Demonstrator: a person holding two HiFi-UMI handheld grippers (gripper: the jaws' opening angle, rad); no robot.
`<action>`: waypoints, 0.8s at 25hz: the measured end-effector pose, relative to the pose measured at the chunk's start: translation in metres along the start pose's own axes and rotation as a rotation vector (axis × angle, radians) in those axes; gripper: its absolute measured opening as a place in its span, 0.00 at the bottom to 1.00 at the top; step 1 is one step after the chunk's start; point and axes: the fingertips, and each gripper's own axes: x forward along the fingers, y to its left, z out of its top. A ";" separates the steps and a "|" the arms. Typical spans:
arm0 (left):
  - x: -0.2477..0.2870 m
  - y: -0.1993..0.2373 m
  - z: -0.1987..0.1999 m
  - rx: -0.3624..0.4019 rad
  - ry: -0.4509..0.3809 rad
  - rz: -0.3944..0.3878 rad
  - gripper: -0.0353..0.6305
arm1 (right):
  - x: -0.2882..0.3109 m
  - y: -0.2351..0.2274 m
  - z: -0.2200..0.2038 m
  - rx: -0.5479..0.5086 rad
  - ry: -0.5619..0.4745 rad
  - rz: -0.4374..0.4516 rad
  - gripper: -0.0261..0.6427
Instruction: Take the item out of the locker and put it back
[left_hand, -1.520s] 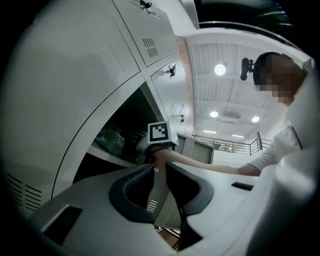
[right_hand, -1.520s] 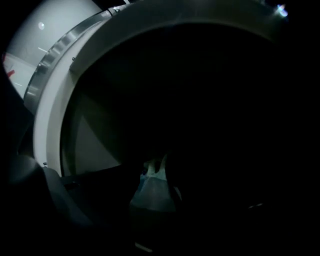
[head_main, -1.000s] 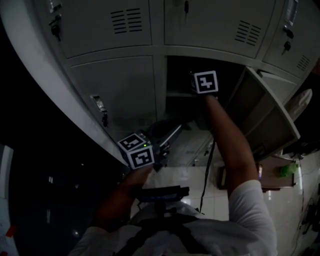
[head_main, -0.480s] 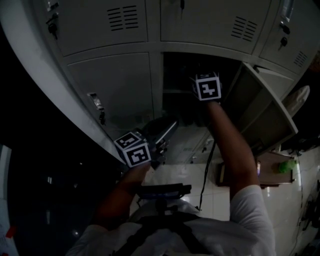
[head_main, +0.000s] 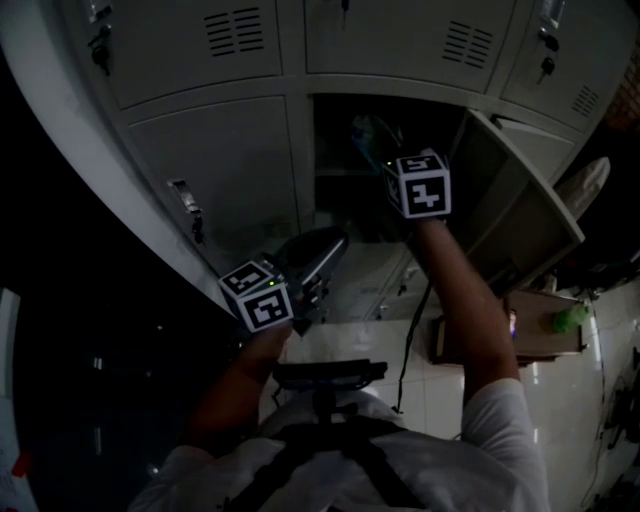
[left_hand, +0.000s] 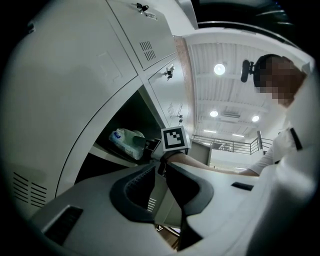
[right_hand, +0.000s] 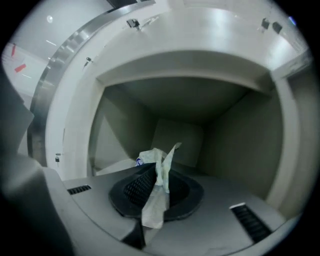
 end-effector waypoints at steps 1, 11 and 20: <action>-0.001 -0.002 0.000 0.002 0.003 -0.002 0.14 | -0.005 0.000 0.000 0.001 -0.005 -0.001 0.06; -0.007 -0.027 0.001 0.032 0.026 -0.033 0.14 | -0.058 0.011 0.002 0.035 -0.053 0.021 0.06; -0.014 -0.043 0.002 0.023 0.005 -0.043 0.14 | -0.107 0.028 -0.014 0.094 -0.082 0.048 0.06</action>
